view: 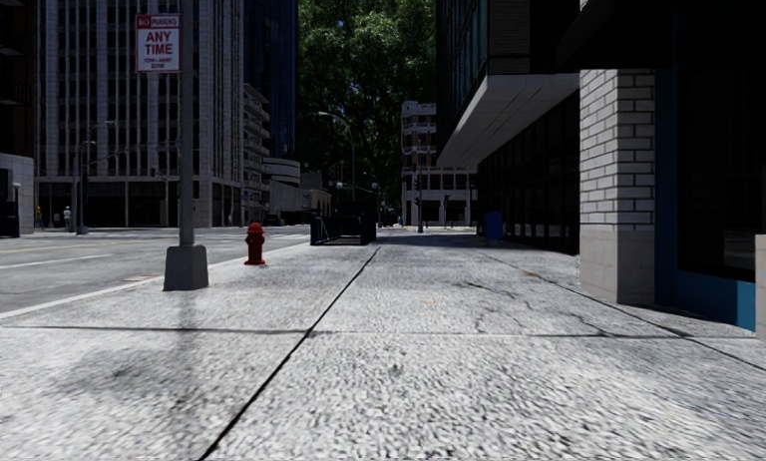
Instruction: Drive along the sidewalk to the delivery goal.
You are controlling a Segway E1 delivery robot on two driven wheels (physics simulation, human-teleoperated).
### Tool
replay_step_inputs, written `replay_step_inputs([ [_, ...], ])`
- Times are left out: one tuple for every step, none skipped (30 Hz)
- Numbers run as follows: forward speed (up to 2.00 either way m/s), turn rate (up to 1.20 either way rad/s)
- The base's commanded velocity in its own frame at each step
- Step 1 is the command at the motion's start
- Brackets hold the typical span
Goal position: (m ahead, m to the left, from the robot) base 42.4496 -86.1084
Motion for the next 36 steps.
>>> replay_step_inputs([
  [1.86, 0.0],
  [1.86, 0.0],
  [1.86, -0.63],
  [1.86, -1.2],
  [1.86, -1.17],
  [1.86, -1.17],
  [1.86, -0.2],
  [1.86, -0.02],
  [1.86, 0.0],
  [1.86, 0.0],
  [1.86, 0.0],
  [1.86, 0.0],
  [1.86, 0.0],
  [1.86, 0.0],
  [1.86, 0.0],
  [1.86, 0.0],
  [1.86, 0.0],
  [1.86, 0.0],
  [1.86, 0.0],
  [1.86, 0.0],
  [1.86, 0.0],
  [1.86, 0.0],
  [1.86, 0.0],
  [1.86, 0.0],
  [1.86, -0.21],
  [1.86, -0.72],
  [1.86, -1.03],
  [1.86, -1.05],
  [1.86, -1.05],
  [1.85, -1.03],
  [1.85, -0.34],
  [1.83, 0.0],
  [1.81, 0.0],
  [1.81, 0.0],
  [1.8, 0.0],
  [1.8, 0.0],
])
